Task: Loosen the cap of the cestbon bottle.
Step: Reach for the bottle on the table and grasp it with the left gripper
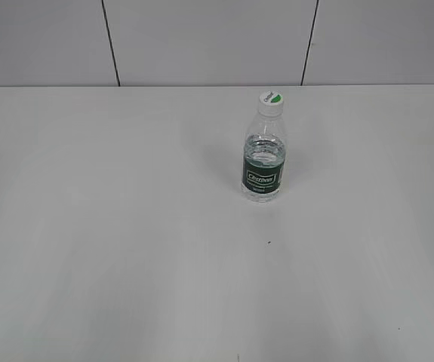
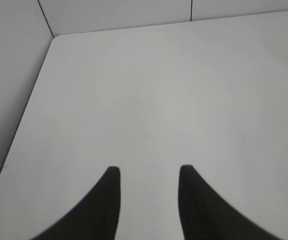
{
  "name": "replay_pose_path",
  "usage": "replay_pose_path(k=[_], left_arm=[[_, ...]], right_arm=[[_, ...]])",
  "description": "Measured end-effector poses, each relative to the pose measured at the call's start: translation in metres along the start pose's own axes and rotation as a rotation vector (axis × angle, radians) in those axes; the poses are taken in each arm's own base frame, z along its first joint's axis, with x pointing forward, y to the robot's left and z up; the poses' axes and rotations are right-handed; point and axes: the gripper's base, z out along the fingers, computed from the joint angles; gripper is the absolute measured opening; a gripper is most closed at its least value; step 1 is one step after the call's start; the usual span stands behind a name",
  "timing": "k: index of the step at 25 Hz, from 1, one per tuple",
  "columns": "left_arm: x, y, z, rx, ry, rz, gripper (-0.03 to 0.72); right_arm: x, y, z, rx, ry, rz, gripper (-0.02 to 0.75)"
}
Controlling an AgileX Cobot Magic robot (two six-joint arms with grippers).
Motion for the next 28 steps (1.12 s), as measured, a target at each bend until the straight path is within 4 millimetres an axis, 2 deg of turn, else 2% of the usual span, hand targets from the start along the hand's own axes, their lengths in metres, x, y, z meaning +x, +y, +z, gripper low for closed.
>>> replay_pose_path(k=[28], left_arm=[[0.0000, 0.0000, 0.0000, 0.000, 0.000, 0.000, 0.244]], right_arm=[[0.0000, 0.0000, 0.0000, 0.000, 0.000, 0.000, 0.389]])
